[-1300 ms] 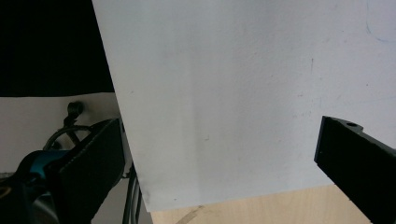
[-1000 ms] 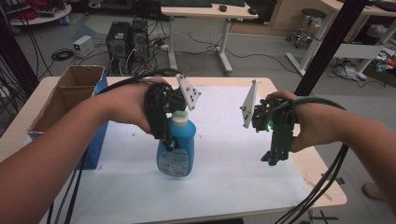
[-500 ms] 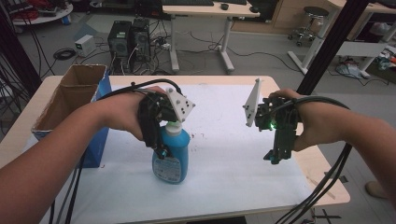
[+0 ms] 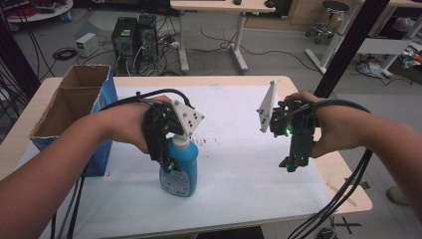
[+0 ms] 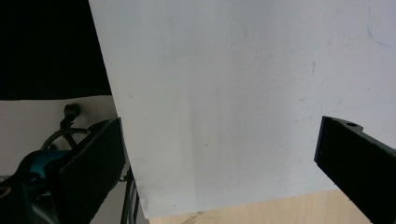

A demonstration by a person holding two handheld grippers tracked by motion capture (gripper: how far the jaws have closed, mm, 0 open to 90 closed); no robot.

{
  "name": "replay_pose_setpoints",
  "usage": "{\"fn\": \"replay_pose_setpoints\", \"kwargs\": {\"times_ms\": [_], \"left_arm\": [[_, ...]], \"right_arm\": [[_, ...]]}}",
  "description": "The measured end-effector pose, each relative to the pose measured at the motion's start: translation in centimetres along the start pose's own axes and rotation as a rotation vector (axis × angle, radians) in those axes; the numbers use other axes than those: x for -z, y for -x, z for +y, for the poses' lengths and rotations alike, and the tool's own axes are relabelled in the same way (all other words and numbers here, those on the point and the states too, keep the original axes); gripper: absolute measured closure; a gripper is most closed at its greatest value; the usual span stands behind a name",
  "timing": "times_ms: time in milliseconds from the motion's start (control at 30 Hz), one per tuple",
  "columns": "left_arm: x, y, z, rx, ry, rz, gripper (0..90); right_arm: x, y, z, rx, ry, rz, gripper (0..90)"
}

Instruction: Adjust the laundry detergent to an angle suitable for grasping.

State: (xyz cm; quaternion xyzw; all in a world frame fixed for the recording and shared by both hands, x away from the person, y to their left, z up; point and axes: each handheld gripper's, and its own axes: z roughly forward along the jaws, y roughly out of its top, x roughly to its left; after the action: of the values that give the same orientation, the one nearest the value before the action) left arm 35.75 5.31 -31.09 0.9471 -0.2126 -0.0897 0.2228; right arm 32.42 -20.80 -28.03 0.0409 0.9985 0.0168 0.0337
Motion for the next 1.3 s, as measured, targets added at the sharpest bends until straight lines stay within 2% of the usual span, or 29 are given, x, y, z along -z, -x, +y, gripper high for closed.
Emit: {"fn": "replay_pose_setpoints", "kwargs": {"times_ms": [100,333,433,600,867,967,1100,1133,1300], "left_arm": [[-0.1,0.1,-0.1,0.002,0.012,0.000,38.0],[-0.1,0.1,0.0,0.017,0.004,-0.006,37.4],[-0.1,0.2,0.0,0.024,-0.004,-0.002,32.9],[0.2,0.3,0.0,0.045,0.015,0.005,29.0],[0.7,0.9,0.0,0.082,-0.006,0.017,23.4],[1.1,1.1,0.0,0.105,-0.024,0.029,20.6],[1.7,1.4,-0.1,0.118,-0.045,0.036,19.5],[2.1,1.5,-0.1,0.135,-0.062,0.045,19.5],[2.9,1.8,-0.1,0.162,-0.121,0.052,16.3]], "right_arm": [[0.0,0.0,0.1,0.000,-0.002,0.001,1.3],[0.0,0.1,0.3,0.005,-0.002,0.000,1.3],[-0.1,0.1,0.4,0.012,0.000,0.002,1.3],[-0.1,0.1,0.4,0.012,0.000,0.003,1.3],[0.1,0.1,0.5,0.011,0.000,-0.002,1.3],[0.1,0.0,0.7,0.017,-0.002,0.000,1.4],[0.1,0.0,0.9,0.023,-0.002,-0.001,1.3],[0.2,0.1,0.9,0.025,-0.001,0.000,1.3],[0.3,0.1,1.2,0.031,0.003,-0.004,1.3]]}}
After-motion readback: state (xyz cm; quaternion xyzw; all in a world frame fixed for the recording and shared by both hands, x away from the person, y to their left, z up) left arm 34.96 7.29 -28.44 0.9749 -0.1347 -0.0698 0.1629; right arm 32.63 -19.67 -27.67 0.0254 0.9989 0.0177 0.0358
